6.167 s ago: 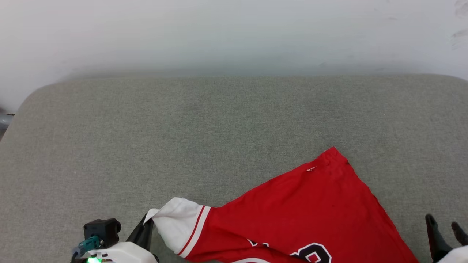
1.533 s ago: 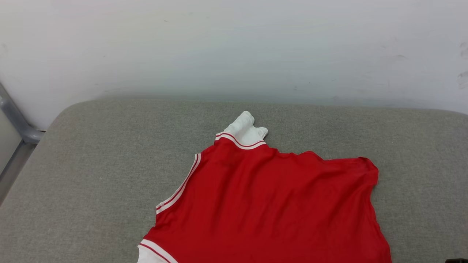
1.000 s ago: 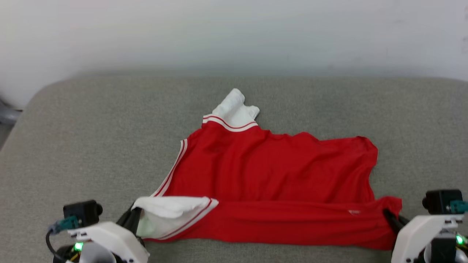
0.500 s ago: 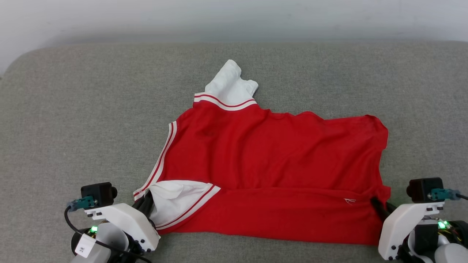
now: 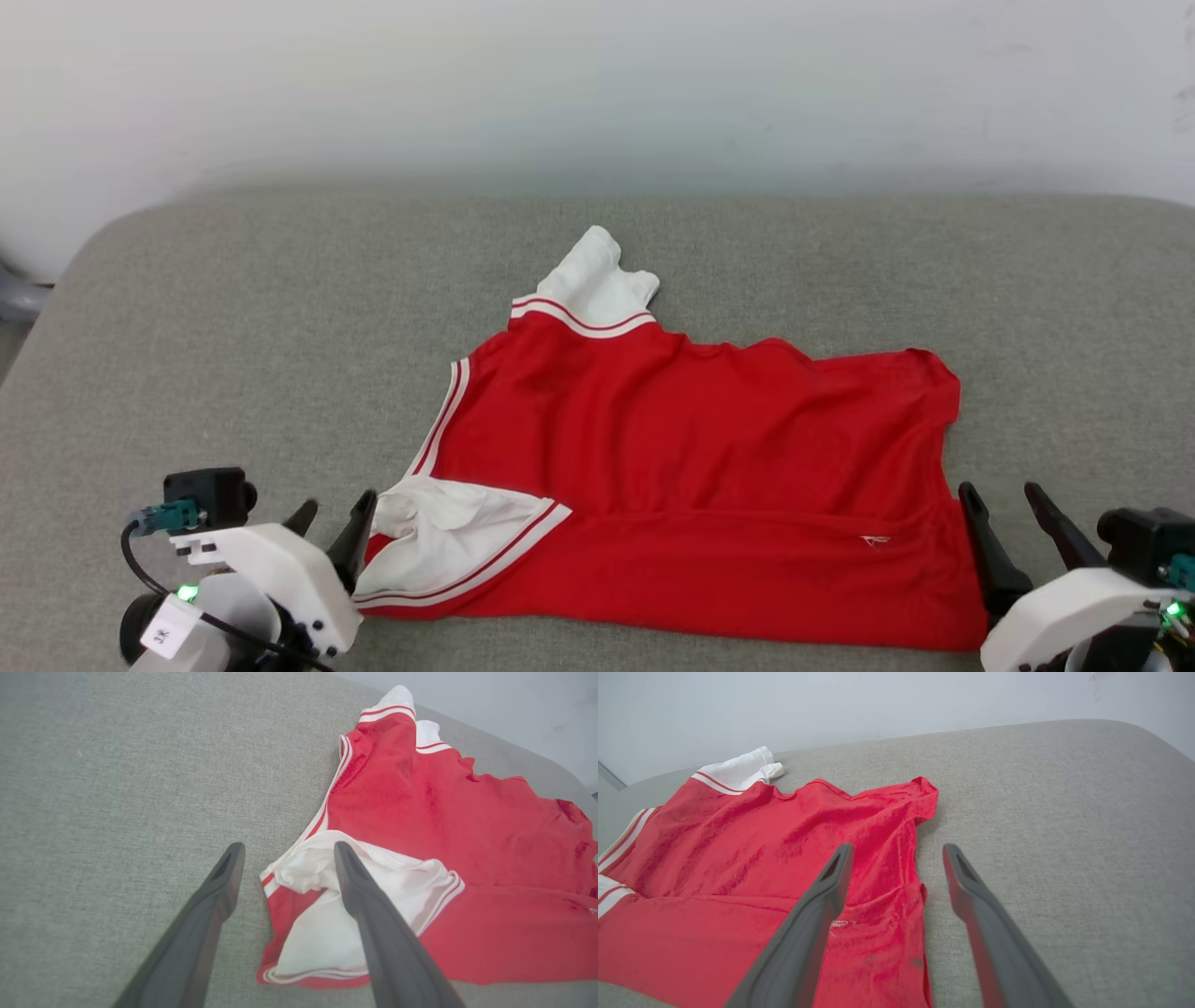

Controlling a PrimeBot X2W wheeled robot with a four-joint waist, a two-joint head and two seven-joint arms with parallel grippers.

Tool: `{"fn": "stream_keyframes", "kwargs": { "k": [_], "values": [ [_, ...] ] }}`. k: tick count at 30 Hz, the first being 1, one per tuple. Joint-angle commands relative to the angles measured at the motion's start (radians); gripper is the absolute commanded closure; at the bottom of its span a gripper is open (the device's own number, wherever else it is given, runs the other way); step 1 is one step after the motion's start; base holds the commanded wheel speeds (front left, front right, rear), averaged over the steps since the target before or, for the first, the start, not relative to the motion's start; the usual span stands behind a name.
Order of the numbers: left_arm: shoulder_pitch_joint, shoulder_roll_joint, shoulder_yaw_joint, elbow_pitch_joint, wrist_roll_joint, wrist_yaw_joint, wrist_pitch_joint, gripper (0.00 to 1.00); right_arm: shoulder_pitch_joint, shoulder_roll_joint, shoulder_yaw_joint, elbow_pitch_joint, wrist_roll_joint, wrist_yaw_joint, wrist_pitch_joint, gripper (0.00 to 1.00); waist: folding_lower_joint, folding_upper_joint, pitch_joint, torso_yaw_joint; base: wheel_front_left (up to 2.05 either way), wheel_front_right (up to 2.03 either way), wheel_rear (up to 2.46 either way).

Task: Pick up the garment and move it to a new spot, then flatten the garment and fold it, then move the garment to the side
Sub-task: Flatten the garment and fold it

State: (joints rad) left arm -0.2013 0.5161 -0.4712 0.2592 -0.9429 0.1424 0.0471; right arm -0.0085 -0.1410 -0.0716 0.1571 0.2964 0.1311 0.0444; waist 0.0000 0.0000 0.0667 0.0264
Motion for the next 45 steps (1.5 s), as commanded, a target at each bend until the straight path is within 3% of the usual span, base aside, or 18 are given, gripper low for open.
{"fn": "stream_keyframes", "kwargs": {
  "k": [1,10,17,20,22,23,27,31,38,45],
  "values": [
    [0.024,0.019,0.002,-0.019,-0.011,0.009,0.029,0.00,0.023,0.008,-0.006,-0.013,-0.016,-0.001,-0.001,0.00,0.0000,0.0000,-0.026,-0.004,0.00,0.00,0.00],
    [0.102,0.172,-0.017,-0.172,-0.131,0.009,0.325,0.00,0.076,0.061,-0.024,-0.127,-0.044,-0.001,0.038,0.00,0.0000,0.0000,0.007,-0.064,0.00,0.00,0.00],
    [0.098,0.183,-0.020,-0.159,-0.180,0.032,0.413,0.00,0.056,0.077,-0.012,-0.168,-0.044,-0.001,0.052,0.00,0.0000,0.0000,0.077,-0.104,0.00,0.00,0.00],
    [0.074,0.146,-0.054,-0.096,-0.196,0.000,0.455,0.00,0.048,0.082,-0.018,-0.173,-0.037,-0.001,0.061,0.00,0.0000,0.0000,0.108,-0.117,0.00,0.00,0.00],
    [0.065,0.121,-0.069,-0.075,-0.201,-0.016,0.464,0.75,0.048,0.082,-0.025,-0.174,-0.028,-0.001,0.073,0.00,0.0000,0.0000,0.112,-0.118,0.00,0.00,0.00],
    [0.062,0.109,-0.075,-0.064,-0.205,-0.026,0.467,1.00,0.050,0.082,-0.030,-0.173,-0.024,-0.001,0.079,0.00,0.0000,0.0000,0.113,-0.119,0.00,0.00,0.00],
    [0.051,0.087,-0.083,-0.032,-0.201,-0.055,0.446,1.00,0.062,0.063,-0.055,-0.172,0.005,-0.001,0.146,0.00,0.0000,0.0000,0.104,-0.114,0.00,0.00,0.00],
    [0.041,0.089,-0.072,-0.023,-0.176,-0.071,0.393,1.00,0.077,0.029,-0.069,-0.168,0.022,-0.001,0.286,0.00,0.0000,0.0000,0.080,-0.104,0.00,0.00,0.00],
    [0.042,0.124,-0.048,-0.109,-0.118,-0.047,0.313,1.00,0.070,-0.048,-0.008,-0.186,0.065,-0.001,0.574,0.00,0.0000,0.0000,0.067,-0.070,0.00,0.00,0.00],
    [0.012,0.121,-0.047,-0.200,-0.085,-0.020,0.291,1.00,-0.015,-0.056,0.046,-0.096,0.074,-0.001,0.656,0.00,0.0000,0.0000,0.119,-0.028,0.00,0.00,0.00]
  ]
}}
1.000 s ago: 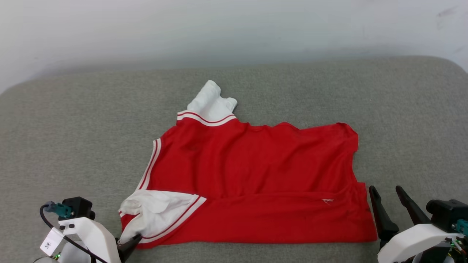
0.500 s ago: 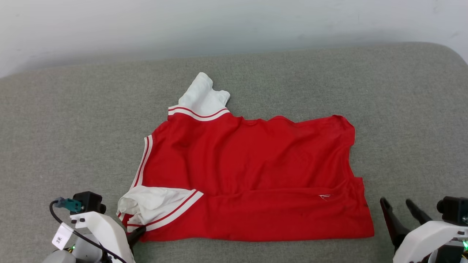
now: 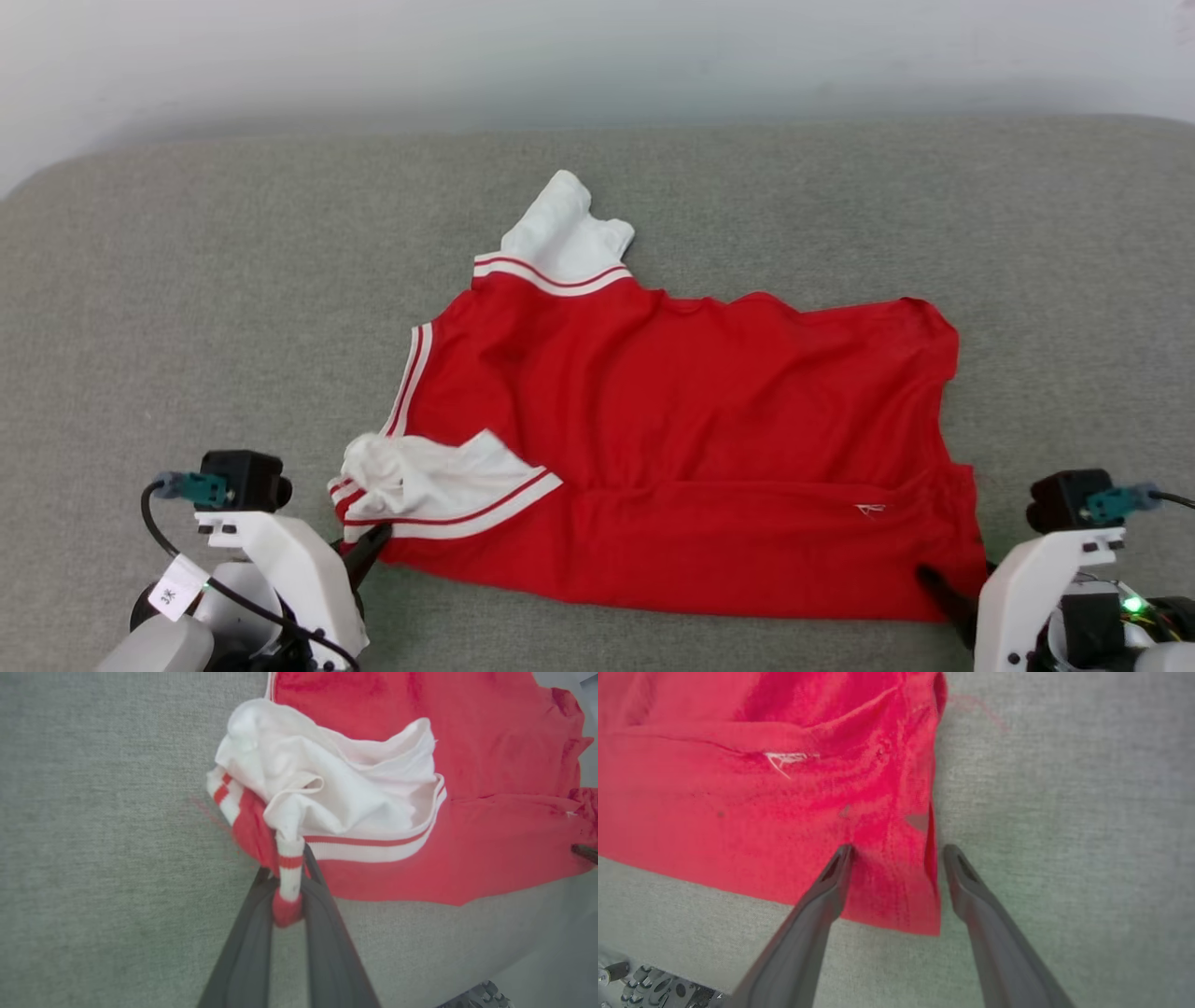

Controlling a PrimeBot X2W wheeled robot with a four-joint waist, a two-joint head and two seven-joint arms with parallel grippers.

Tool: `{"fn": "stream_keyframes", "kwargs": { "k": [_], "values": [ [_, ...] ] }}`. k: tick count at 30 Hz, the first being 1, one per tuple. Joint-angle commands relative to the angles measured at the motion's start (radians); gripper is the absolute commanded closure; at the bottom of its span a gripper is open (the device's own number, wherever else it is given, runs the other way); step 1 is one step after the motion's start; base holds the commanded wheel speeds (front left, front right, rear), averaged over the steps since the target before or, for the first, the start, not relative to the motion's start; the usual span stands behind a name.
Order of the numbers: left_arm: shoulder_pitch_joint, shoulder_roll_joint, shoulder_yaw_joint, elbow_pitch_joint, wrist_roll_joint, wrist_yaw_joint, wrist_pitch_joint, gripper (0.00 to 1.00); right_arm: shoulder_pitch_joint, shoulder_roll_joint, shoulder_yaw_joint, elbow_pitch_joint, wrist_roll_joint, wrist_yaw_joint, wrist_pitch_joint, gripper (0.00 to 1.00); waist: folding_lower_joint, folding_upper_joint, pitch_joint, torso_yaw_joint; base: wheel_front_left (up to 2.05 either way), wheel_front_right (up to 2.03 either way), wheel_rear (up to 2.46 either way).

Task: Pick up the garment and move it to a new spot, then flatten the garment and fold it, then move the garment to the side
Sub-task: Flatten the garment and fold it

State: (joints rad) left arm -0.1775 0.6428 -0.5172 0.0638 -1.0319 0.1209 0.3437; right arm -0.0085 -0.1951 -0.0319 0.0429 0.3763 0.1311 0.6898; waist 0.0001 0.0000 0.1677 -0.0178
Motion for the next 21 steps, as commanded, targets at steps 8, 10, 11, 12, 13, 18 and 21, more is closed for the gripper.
{"fn": "stream_keyframes", "kwargs": {
  "k": [8,10,11,12,13,18,21],
  "values": [
    [-0.017,-0.029,0.001,0.002,0.012,0.003,-0.041,1.00,-0.062,0.006,0.056,0.151,0.034,-0.001,0.056,1.00,-0.0001,0.0000,0.041,0.040,0.00,0.00,0.00],
    [-0.010,-0.035,0.004,0.005,0.015,0.008,-0.053,1.00,-0.074,-0.008,0.049,0.145,0.039,-0.001,0.042,1.00,-0.0001,0.0000,0.032,0.039,0.00,0.00,0.00],
    [-0.010,-0.035,0.004,0.005,0.015,0.008,-0.053,1.00,-0.074,-0.008,0.049,0.145,0.039,-0.001,0.042,1.00,-0.0001,0.0000,0.032,0.039,0.00,0.00,0.00],
    [-0.001,-0.038,0.006,0.004,0.015,0.011,-0.062,1.00,-0.078,-0.017,0.046,0.139,0.040,-0.001,0.036,1.00,-0.0001,0.0000,0.024,0.038,0.00,0.00,0.00],
    [0.008,-0.039,0.008,0.005,0.018,0.014,-0.071,1.00,-0.079,-0.023,0.041,0.132,0.039,-0.001,0.032,1.00,-0.0001,0.0000,0.015,0.037,0.00,0.00,0.00],
    [0.066,-0.046,0.005,-0.001,0.018,0.044,-0.100,1.00,-0.032,-0.049,0.025,0.098,0.045,-0.001,0.039,1.00,-0.0001,0.0000,-0.052,0.033,0.00,0.00,0.00],
    [0.116,-0.049,0.002,-0.004,0.004,0.064,-0.102,1.00,0.009,-0.054,0.015,0.081,0.046,-0.001,0.054,1.00,-0.0001,0.0000,-0.093,0.032,0.00,0.00,0.00]
  ]
}}
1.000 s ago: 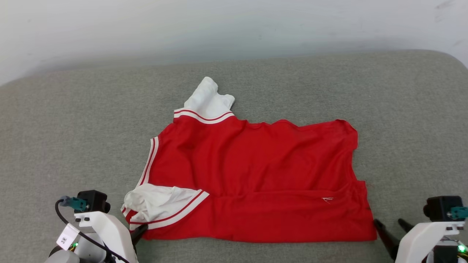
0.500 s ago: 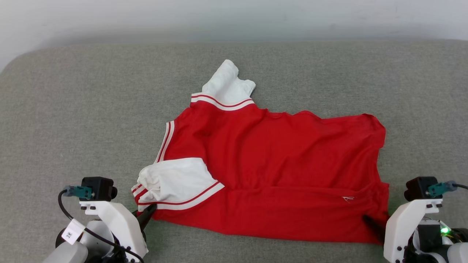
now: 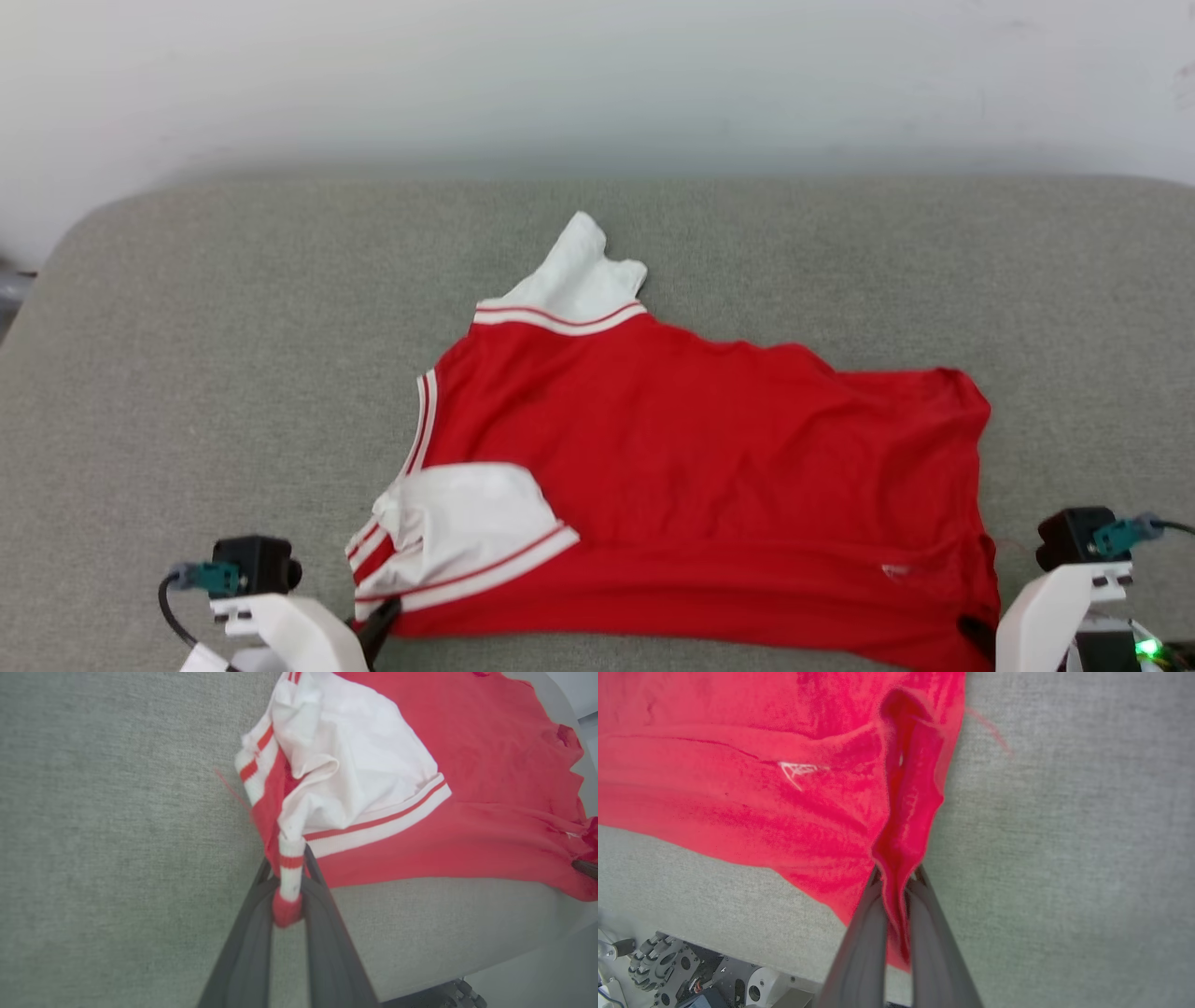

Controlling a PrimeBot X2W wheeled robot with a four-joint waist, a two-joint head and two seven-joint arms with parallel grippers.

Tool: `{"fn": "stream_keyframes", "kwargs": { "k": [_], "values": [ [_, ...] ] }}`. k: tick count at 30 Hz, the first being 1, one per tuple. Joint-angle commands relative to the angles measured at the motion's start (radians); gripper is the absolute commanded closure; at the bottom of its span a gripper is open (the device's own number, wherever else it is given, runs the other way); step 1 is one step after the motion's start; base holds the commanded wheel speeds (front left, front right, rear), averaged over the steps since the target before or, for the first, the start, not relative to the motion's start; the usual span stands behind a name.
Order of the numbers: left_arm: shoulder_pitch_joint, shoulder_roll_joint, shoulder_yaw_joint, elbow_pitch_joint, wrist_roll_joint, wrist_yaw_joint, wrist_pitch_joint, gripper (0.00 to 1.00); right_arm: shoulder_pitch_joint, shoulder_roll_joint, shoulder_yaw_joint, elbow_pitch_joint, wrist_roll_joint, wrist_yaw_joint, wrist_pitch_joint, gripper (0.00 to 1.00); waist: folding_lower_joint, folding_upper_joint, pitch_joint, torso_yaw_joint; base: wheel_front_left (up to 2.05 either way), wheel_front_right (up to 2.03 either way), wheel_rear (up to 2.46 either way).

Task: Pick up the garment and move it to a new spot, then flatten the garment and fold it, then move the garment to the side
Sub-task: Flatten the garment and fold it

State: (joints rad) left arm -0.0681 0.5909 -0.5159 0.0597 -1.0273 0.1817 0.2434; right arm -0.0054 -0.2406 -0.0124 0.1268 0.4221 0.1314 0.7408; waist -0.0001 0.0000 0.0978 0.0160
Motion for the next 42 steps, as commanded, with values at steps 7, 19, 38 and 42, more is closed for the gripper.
{"fn": "stream_keyframes", "kwargs": {
  "k": [7,19,38,42],
  "values": [
    [0.105,0.003,0.003,0.006,-0.040,0.031,0.003,1.00,0.098,0.010,-0.036,-0.028,0.004,-0.002,0.035,1.00,0.0001,0.0000,-0.071,-0.006,0.00,0.00,0.00],
    [0.086,-0.042,-0.005,0.052,-0.005,0.001,-0.085,0.00,0.152,0.065,-0.090,-0.100,-0.051,-0.001,-0.231,0.00,0.0001,0.0000,-0.101,-0.003,0.00,0.00,0.00],
    [-0.300,-0.090,0.040,0.028,0.280,0.005,-0.412,0.00,-0.019,0.174,-0.146,-0.306,-0.221,-0.001,-0.655,0.00,0.0001,0.0000,0.062,-0.076,0.00,0.00,0.00],
    [-0.496,-0.098,0.026,0.122,0.264,-0.065,-0.327,0.00,-0.094,0.183,-0.133,-0.319,-0.228,-0.001,-0.664,0.00,0.0001,0.0000,0.181,-0.124,0.00,0.00,0.00]
  ]
}}
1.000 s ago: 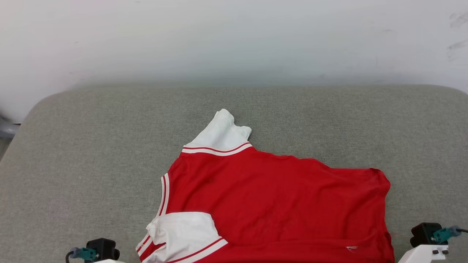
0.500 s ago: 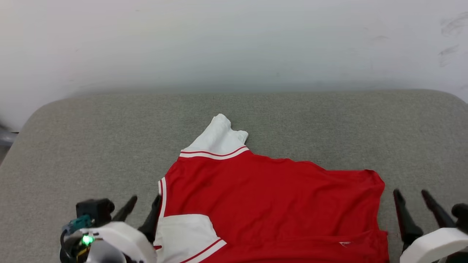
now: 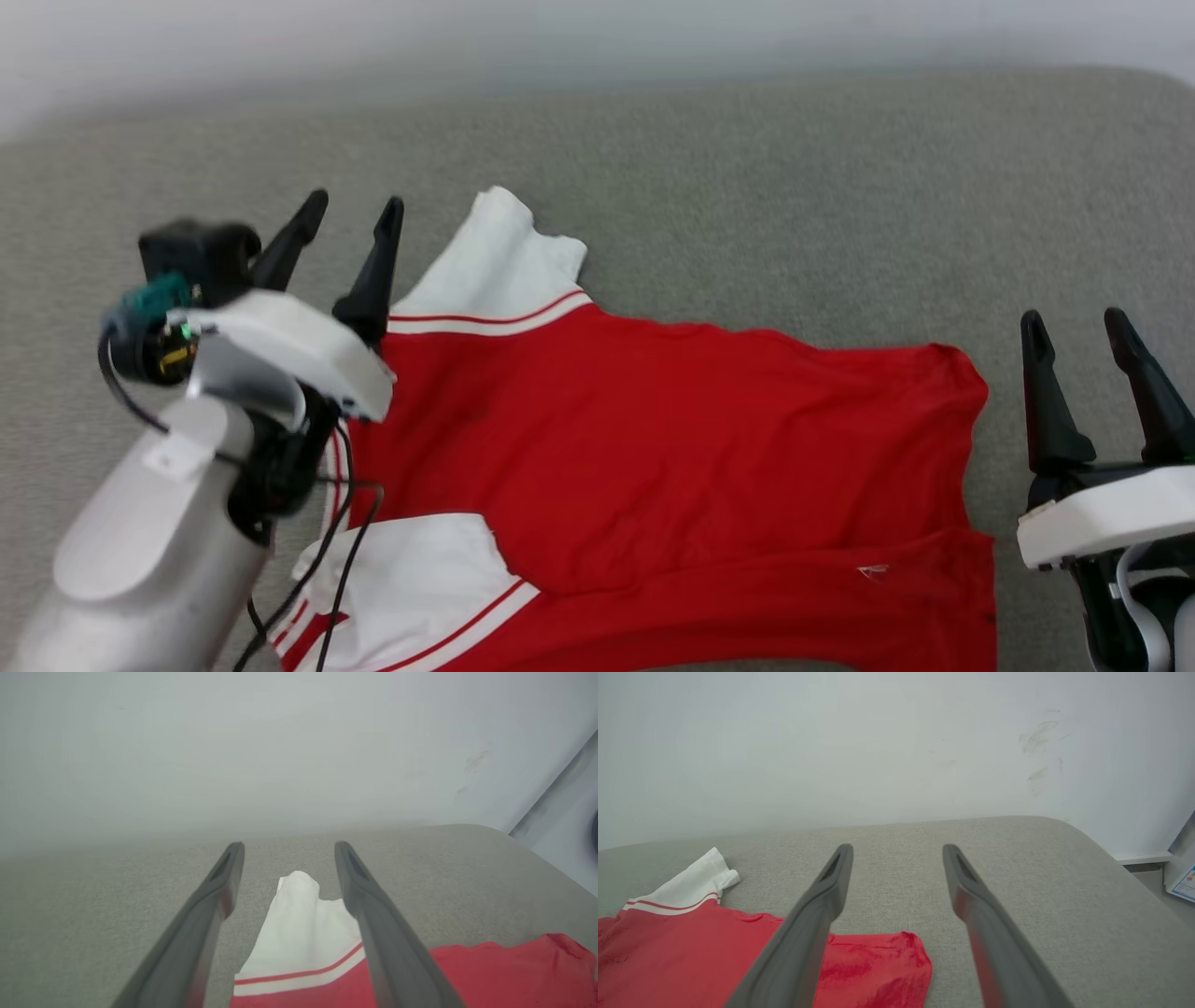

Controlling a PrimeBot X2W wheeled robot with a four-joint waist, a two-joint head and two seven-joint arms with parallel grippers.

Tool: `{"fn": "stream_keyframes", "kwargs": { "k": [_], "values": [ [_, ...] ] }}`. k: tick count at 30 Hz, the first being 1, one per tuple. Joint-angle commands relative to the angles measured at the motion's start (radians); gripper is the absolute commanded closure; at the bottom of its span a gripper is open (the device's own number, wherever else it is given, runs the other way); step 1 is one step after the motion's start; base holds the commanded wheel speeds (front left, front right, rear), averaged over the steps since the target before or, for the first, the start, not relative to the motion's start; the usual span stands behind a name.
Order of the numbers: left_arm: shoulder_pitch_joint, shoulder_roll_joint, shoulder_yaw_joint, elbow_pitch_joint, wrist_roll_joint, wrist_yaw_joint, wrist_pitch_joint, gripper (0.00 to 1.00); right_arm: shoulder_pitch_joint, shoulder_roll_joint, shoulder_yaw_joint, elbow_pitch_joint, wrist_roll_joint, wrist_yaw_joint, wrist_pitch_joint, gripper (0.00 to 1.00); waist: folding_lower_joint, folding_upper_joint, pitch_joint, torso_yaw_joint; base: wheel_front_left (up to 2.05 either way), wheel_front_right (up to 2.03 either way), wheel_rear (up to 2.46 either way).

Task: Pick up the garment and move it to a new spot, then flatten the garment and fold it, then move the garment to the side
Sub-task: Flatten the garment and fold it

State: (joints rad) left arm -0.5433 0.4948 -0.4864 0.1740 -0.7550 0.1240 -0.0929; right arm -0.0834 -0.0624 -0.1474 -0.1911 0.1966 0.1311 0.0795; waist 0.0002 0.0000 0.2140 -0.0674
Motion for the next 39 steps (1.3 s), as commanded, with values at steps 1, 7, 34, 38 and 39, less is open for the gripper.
{"fn": "stream_keyframes", "kwargs": {
  "k": [1,7,34,38,39],
  "values": [
    [-0.050,-0.003,-0.007,0.030,-0.014,-0.024,0.033,0.00,-0.027,0.006,0.006,0.001,-0.001,-0.001,-0.009,0.00,-0.0002,0.0000,0.079,-0.049,0.00,0.00,0.00],
    [-0.225,0.023,-0.041,0.169,-0.082,-0.135,0.251,0.00,-0.072,0.010,0.025,0.025,0.003,-0.001,-0.026,0.00,-0.0002,0.0000,0.150,-0.108,0.00,0.00,0.00],
    [-0.430,0.079,-0.200,0.467,-0.184,-0.199,0.934,1.00,-0.136,0.013,0.088,0.203,0.161,-0.001,-0.002,0.00,-0.0002,0.0000,0.273,-0.238,0.00,0.00,0.00],
    [-0.456,0.075,-0.184,0.470,-0.160,-0.203,0.839,1.00,-0.192,-0.026,0.113,0.269,0.204,-0.001,0.093,0.00,-0.0002,0.0000,0.243,-0.220,0.00,0.00,0.00],
    [-0.462,0.073,-0.180,0.470,-0.154,-0.204,0.814,1.00,-0.208,-0.040,0.119,0.288,0.211,-0.001,0.116,0.00,-0.0002,0.0000,0.234,-0.213,0.00,0.00,0.00]
  ]
}}
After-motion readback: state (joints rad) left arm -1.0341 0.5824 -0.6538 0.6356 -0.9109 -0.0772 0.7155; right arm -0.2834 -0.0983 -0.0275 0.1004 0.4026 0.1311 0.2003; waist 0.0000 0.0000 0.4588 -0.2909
